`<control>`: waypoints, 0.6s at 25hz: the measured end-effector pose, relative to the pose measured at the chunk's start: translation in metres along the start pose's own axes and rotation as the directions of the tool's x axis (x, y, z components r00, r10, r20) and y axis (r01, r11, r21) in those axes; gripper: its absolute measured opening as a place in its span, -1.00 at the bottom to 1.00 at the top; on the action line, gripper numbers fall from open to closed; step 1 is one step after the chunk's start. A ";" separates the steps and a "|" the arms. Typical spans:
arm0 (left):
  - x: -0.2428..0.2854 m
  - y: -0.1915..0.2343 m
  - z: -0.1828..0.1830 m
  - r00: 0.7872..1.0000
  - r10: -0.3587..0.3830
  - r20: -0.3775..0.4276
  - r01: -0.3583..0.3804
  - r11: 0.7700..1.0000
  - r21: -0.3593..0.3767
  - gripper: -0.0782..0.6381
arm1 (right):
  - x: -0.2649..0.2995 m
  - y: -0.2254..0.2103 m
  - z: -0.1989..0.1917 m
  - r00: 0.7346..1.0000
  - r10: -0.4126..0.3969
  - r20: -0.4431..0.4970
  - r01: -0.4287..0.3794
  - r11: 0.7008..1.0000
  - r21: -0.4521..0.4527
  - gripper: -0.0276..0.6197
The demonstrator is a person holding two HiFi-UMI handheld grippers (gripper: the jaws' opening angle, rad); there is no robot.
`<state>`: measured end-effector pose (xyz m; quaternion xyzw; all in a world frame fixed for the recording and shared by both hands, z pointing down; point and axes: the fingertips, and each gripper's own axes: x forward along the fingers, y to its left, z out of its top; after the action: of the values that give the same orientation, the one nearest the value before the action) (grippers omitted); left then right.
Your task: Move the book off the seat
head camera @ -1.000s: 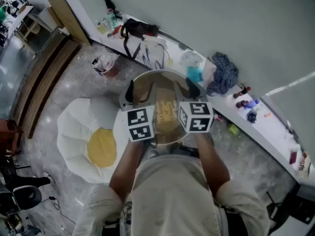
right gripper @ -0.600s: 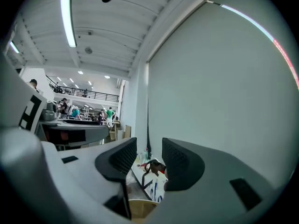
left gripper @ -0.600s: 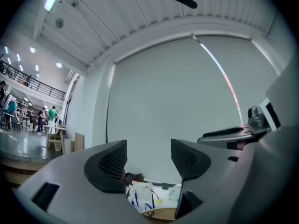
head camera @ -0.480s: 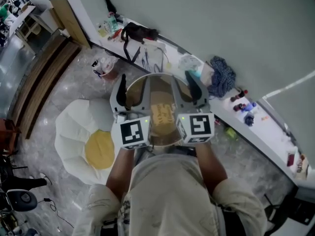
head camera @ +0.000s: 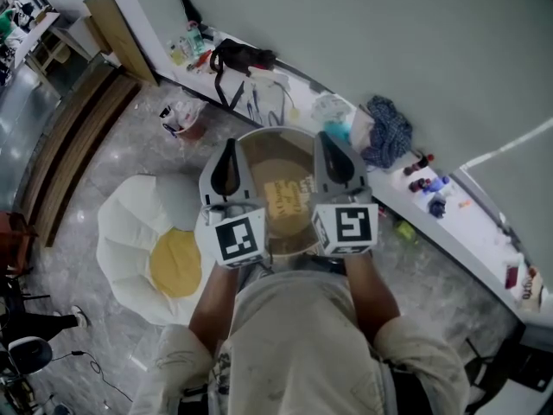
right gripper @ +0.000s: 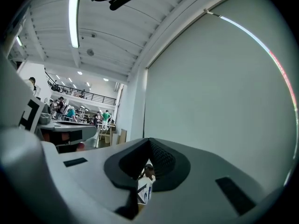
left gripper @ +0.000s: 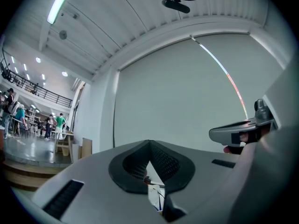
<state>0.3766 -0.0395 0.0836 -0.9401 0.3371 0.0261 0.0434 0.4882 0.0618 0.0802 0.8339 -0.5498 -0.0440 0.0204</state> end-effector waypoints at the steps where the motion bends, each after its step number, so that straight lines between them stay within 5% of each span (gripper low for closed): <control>1: 0.000 -0.002 0.001 1.000 -0.002 0.002 0.002 1.000 0.004 -0.77 | -0.001 -0.002 -0.002 1.000 -0.007 -0.012 0.007 1.000 0.005 -0.90; 6: -0.001 -0.015 0.002 1.000 -0.023 0.015 0.022 0.998 0.062 -0.77 | -0.006 -0.005 -0.009 0.999 -0.028 -0.034 0.028 1.000 -0.005 -0.90; 15: 0.000 -0.036 -0.001 0.998 -0.062 0.000 0.062 0.998 0.033 -0.77 | -0.014 -0.023 -0.014 0.998 -0.043 -0.047 0.043 0.999 0.005 -0.90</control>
<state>0.3999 -0.0118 0.0865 -0.9493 0.3081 0.0199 0.0597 0.5052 0.0837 0.0925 0.8463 -0.5313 -0.0231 0.0298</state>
